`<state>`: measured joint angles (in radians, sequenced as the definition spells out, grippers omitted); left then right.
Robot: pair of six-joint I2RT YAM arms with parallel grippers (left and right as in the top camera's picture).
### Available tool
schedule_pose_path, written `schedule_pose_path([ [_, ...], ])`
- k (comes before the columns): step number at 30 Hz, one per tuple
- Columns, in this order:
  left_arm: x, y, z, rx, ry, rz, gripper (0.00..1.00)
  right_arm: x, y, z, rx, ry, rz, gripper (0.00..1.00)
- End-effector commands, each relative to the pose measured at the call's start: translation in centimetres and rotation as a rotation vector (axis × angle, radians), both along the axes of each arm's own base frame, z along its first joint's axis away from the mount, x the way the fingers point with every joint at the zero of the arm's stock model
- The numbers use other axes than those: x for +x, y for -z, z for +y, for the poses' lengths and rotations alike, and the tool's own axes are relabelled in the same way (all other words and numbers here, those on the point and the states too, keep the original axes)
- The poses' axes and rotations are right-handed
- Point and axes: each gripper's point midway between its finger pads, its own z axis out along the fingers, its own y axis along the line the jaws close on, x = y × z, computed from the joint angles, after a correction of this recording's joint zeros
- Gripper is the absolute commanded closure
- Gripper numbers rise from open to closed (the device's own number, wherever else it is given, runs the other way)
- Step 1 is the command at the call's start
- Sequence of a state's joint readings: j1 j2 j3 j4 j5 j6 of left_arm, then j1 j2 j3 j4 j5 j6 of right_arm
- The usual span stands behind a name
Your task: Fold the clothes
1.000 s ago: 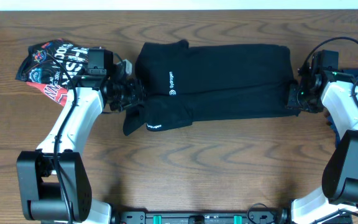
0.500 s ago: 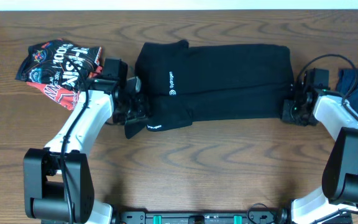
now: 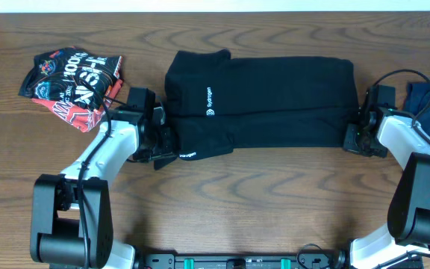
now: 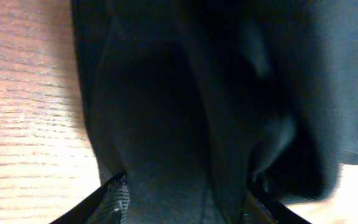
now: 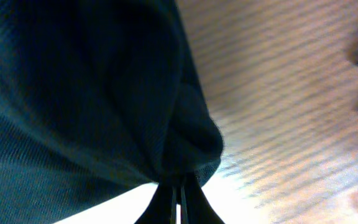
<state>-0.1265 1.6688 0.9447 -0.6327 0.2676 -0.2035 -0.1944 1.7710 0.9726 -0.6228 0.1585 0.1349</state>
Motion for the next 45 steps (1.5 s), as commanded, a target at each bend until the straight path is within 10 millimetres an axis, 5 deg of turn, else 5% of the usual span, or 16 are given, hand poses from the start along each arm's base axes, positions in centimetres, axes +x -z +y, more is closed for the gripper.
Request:
schedule_pose_path([
  [1, -0.6, 1.3, 1.6, 0.089, 0.006, 0.009, 0.56, -0.8, 0.0, -1.4, -0.047, 0.057, 0.017, 0.99],
  [4, -0.5, 1.6, 3.1, 0.176, -0.005, -0.001, 0.93, -0.9, 0.0, -1.5, -0.050, 0.058, 0.021, 0.99],
  [7, -0.5, 1.6, 5.0, 0.280, -0.048, -0.004, 0.94, -1.5, -0.2, -2.5, -0.099, 0.071, 0.043, 0.99],
  [19, -2.1, 1.5, 6.3, 0.342, -0.125, 0.064, 0.94, -2.3, -0.2, -2.6, -0.100, 0.075, 0.076, 0.99],
  [21, -1.4, 0.9, 6.2, 0.338, -0.129, 0.042, 0.87, -2.3, -0.1, -2.5, -0.096, 0.075, 0.074, 0.99],
  [25, 0.5, -1.2, 5.9, 0.323, -0.142, -0.035, 0.57, -2.2, -0.1, -2.3, -0.082, 0.072, 0.072, 0.99],
  [29, 1.6, -4.1, 5.8, 0.304, -0.156, -0.123, 0.46, -2.2, -0.1, -2.3, -0.082, 0.073, 0.070, 0.99],
  [33, 1.5, -7.3, 4.8, 0.232, -0.159, -0.211, 0.44, -2.0, -0.1, -2.3, -0.079, 0.073, 0.065, 0.97],
  [38, 1.4, -10.5, 1.1, 0.056, -0.095, -0.309, 0.51, -2.0, -0.1, -2.3, -0.079, 0.073, 0.064, 0.95],
  [41, 1.1, -10.6, -0.5, 0.055, -0.009, -0.327, 0.41, -1.9, 0.0, -2.1, -0.068, 0.071, 0.059, 0.88],
  [45, 0.6, -9.3, -2.7, 0.052, 0.066, -0.295, 0.40, -1.8, 0.0, -2.0, -0.059, 0.069, 0.053, 0.87],
])
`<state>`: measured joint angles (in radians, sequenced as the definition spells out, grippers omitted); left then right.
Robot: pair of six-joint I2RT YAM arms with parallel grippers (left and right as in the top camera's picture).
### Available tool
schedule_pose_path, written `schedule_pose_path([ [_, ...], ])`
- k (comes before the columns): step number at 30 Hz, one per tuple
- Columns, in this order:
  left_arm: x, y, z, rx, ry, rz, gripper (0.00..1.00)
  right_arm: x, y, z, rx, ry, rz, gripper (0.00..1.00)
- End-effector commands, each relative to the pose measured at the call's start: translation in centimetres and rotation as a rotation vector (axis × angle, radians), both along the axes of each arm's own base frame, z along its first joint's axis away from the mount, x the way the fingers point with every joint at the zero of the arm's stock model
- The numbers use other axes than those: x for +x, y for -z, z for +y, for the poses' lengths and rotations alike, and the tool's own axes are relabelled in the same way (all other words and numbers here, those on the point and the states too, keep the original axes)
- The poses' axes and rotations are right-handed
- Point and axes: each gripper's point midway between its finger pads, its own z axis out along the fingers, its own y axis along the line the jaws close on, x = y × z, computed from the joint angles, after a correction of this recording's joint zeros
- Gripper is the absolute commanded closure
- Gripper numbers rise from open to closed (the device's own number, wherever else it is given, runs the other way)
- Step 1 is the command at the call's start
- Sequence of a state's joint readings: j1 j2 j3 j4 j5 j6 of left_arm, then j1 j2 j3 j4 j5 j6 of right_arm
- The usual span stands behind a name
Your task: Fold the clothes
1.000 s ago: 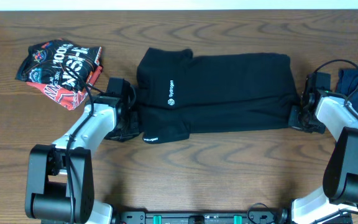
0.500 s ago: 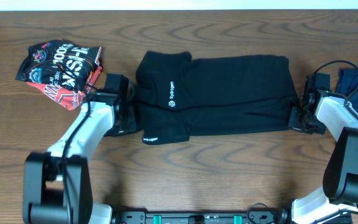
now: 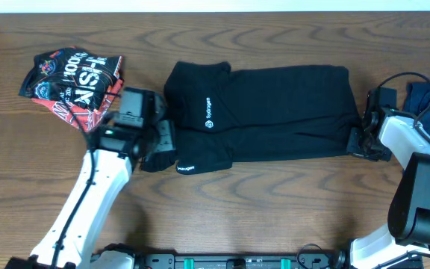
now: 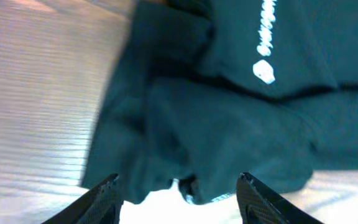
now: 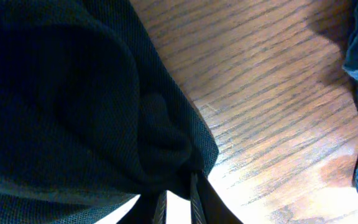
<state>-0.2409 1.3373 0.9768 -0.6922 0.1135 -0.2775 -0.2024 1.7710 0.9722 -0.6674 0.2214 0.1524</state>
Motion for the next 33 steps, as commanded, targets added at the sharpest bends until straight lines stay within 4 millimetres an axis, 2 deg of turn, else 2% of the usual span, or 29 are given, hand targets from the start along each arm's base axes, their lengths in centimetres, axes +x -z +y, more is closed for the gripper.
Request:
schedule_pose_path([
  [1, -0.3, 1.1, -2.3, -0.006, 0.090, 0.032, 0.41, -0.4, 0.1, -0.9, -0.009, 0.034, 0.000, 0.87],
  [3, -0.4, 2.0, -3.8, -0.001, 0.134, 0.051, 0.44, -0.4, 0.1, -0.9, -0.009, 0.034, 0.000, 0.87],
  [11, -1.1, 5.7, -9.8, 0.014, 0.307, 0.081, 0.44, -0.4, 0.1, -0.9, -0.009, 0.034, 0.000, 0.85],
  [15, -1.7, 7.6, -12.2, 0.023, 0.372, 0.097, 0.44, -0.4, 0.1, -0.9, -0.009, 0.033, 0.000, 0.84],
  [21, -2.1, 9.6, -14.1, 0.027, 0.407, 0.111, 0.43, -0.4, 0.1, -0.9, -0.009, 0.033, -0.001, 0.85],
  [28, -1.5, 9.9, -15.8, 0.007, 0.435, 0.065, 0.43, -0.4, 0.1, -0.9, -0.009, 0.033, 0.001, 0.85],
  [33, -1.9, 11.0, -16.0, 0.012, 0.426, 0.093, 0.43, -0.5, 0.1, -0.9, -0.009, 0.033, 0.003, 0.84],
])
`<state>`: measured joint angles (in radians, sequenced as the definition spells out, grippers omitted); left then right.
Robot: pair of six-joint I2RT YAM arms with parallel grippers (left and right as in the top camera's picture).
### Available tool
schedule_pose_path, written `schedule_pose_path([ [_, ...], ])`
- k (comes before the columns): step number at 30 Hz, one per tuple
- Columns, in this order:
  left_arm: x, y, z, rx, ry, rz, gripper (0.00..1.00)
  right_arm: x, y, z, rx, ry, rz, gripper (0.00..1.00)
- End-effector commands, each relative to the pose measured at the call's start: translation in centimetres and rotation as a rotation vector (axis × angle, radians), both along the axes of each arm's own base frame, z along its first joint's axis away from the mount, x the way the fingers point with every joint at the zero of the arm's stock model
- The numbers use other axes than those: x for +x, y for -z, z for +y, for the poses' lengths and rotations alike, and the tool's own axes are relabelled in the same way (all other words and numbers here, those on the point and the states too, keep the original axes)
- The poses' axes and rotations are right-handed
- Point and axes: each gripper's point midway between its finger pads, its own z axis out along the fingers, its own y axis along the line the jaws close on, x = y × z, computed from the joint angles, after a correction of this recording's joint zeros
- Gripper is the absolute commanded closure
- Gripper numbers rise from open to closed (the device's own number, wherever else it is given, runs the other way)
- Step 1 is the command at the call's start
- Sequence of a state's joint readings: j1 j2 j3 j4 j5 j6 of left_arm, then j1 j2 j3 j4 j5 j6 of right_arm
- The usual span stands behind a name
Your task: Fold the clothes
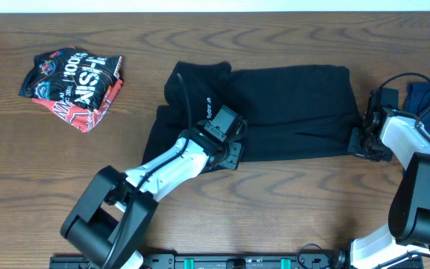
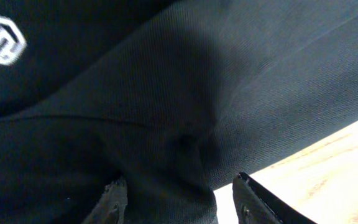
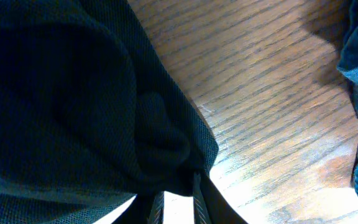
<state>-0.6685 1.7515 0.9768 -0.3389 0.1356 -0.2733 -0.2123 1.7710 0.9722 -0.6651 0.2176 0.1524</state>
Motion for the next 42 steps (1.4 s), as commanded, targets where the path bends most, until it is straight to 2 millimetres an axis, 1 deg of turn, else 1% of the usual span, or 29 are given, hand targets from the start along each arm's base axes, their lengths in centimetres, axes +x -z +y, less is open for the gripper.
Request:
schedule_pose_path([
  [1, -0.3, 1.1, -0.1, 0.013, -0.014, 0.033, 0.44, -0.4, 0.1, -0.6, -0.011, 0.024, 0.006, 0.84],
  [3, -0.3, 1.3, -0.1, 0.016, -0.013, 0.036, 0.57, -0.4, 0.1, -0.6, -0.012, 0.023, 0.006, 0.85],
  [4, -0.3, 1.2, -0.1, 0.015, -0.013, 0.035, 0.66, -0.4, 0.1, -0.6, -0.011, 0.024, 0.006, 0.85],
  [5, -0.3, 1.2, -0.1, 0.015, -0.013, 0.035, 0.71, -0.4, 0.1, -0.6, -0.011, 0.024, 0.006, 0.85],
  [7, -0.3, 1.1, -0.1, 0.013, -0.014, 0.032, 0.86, -0.4, 0.1, -0.6, -0.012, 0.023, 0.006, 0.85],
  [9, -0.1, 0.7, -0.2, 0.007, -0.013, 0.024, 0.90, -0.4, 0.1, -0.6, -0.012, 0.023, 0.006, 0.85],
  [11, 0.1, -0.2, -0.3, -0.005, -0.013, 0.009, 0.90, -0.4, 0.1, -0.6, -0.012, 0.023, 0.006, 0.85],
  [13, 0.6, -1.5, -0.4, -0.016, -0.014, -0.019, 0.91, -0.4, 0.1, -0.6, -0.012, 0.023, 0.006, 0.85],
  [16, 1.6, -3.1, 0.4, 0.008, -0.041, -0.093, 0.91, -0.4, 0.1, -0.6, -0.012, 0.023, 0.006, 0.85],
  [18, 2.1, -3.8, 0.8, 0.020, -0.055, -0.128, 0.91, -0.4, 0.1, -0.6, -0.012, 0.023, 0.006, 0.85],
  [20, 2.6, -4.2, 0.9, 0.026, -0.061, -0.156, 0.90, -0.4, 0.1, -0.6, -0.012, 0.023, 0.006, 0.85],
  [23, 3.3, -4.7, 0.4, 0.007, -0.049, -0.195, 0.91, -0.4, 0.1, -0.6, -0.012, 0.023, 0.006, 0.85],
  [29, 5.8, -6.0, 0.8, 0.018, -0.102, -0.314, 0.90, -0.4, 0.1, -0.6, -0.012, 0.023, 0.006, 0.85],
  [36, 8.0, -7.8, -0.2, -0.033, -0.087, -0.425, 0.90, -0.4, 0.1, -0.6, -0.012, 0.023, 0.005, 0.85],
  [42, 9.0, -8.8, -0.9, -0.064, -0.074, -0.486, 0.90, -0.4, 0.1, -0.6, -0.012, 0.023, 0.005, 0.84],
])
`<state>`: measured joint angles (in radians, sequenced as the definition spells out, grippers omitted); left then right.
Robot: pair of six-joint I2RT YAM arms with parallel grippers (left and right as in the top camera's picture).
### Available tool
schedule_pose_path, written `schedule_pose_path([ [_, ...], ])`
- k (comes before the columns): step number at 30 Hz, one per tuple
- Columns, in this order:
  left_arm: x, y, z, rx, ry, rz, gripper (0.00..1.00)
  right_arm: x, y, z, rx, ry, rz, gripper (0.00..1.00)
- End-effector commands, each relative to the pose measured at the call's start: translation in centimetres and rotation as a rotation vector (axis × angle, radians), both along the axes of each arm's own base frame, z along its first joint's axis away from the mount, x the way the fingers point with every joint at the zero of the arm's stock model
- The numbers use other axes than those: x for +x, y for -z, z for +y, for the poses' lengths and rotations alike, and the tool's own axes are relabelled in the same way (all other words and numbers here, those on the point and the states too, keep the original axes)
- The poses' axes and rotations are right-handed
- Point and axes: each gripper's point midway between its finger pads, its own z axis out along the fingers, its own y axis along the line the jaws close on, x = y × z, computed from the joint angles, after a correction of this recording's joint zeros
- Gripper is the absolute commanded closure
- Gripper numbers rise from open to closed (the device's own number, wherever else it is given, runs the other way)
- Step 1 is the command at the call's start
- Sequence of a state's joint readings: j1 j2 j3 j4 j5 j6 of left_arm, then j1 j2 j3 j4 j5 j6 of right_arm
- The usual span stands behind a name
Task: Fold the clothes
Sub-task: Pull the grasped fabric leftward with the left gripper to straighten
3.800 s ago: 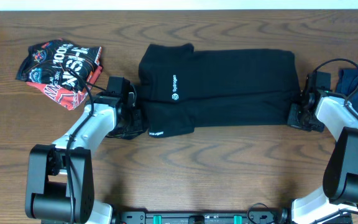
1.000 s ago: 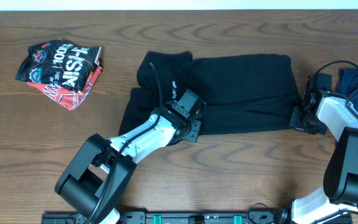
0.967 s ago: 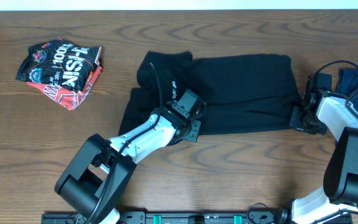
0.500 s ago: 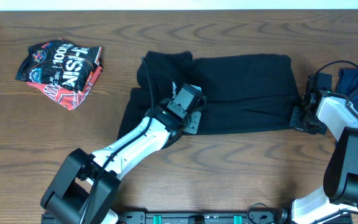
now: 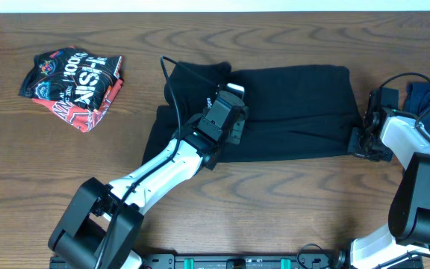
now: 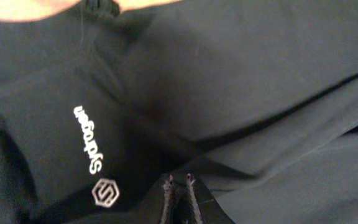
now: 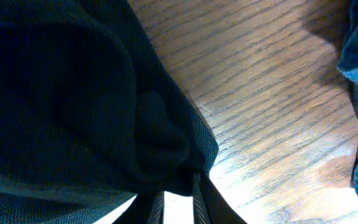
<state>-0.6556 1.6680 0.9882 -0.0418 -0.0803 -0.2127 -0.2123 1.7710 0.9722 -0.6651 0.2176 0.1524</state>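
Note:
A black garment [image 5: 297,104] with a small white logo lies spread across the middle of the table. My left gripper [image 5: 226,119] hangs over its left half. In the left wrist view, that gripper [image 6: 179,180] is shut, with a thin pinch of the black fabric [image 6: 260,93] between its fingers, just right of the logo [image 6: 106,193]. My right gripper [image 5: 357,140] sits at the garment's near right corner. In the right wrist view it [image 7: 178,180] is shut on a bunch of the cloth [image 7: 61,93].
A black, red and white printed garment [image 5: 73,78] lies bunched at the far left. A blue garment sits at the right edge behind the right arm, and also shows in the right wrist view. Bare wood [image 5: 290,209] runs along the near side.
My left gripper was open and low at the garment's near edge. Now it is shut on the fabric and sits farther back, by the logo. The right gripper has not moved.
Both grippers were shut on the garment's near corners, left and right. Then the left one was open beside the left end, the cloth let go. It then stood open at the near edge toward the middle, and is now shut on fabric. The right grip held throughout.

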Motion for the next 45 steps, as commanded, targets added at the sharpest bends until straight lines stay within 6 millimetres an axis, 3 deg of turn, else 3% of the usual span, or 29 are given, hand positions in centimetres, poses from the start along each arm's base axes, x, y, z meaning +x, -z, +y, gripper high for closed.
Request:
schedule_pose_path([
  [1, 1.1, -1.3, -0.1, 0.005, 0.001, -0.050, 0.90, -0.4, 0.1, -0.6, -0.013, 0.023, 0.006, 0.85],
  [12, 3.5, -2.5, 1.8, -0.034, -0.065, -0.104, 0.90, -0.5, 0.1, -0.6, -0.012, 0.024, 0.007, 0.85],
  [13, 3.7, -2.5, 2.1, -0.033, -0.071, -0.104, 0.83, -0.5, 0.1, -0.7, -0.012, 0.024, 0.007, 0.85],
  [15, 3.6, -2.2, 2.5, -0.024, -0.077, -0.092, 0.52, -0.4, 0.1, -0.7, -0.013, 0.024, 0.003, 0.83],
  [19, 1.6, -0.8, 4.0, 0.061, -0.063, 0.002, 0.52, -0.3, 0.0, -0.6, -0.010, 0.024, -0.001, 0.71],
  [27, -4.8, 2.8, 9.0, 0.181, -0.197, 0.326, 0.56, -0.3, 0.0, -0.6, -0.010, 0.023, 0.000, 0.71],
  [36, -3.9, 4.3, 13.1, 0.103, -0.429, 0.398, 0.56, -0.3, 0.0, -0.6, -0.009, 0.023, 0.000, 0.71],
  [45, -4.3, 6.9, 12.7, 0.093, -0.435, 0.479, 0.56, -0.3, 0.1, -0.5, -0.002, 0.023, 0.000, 0.71],
])
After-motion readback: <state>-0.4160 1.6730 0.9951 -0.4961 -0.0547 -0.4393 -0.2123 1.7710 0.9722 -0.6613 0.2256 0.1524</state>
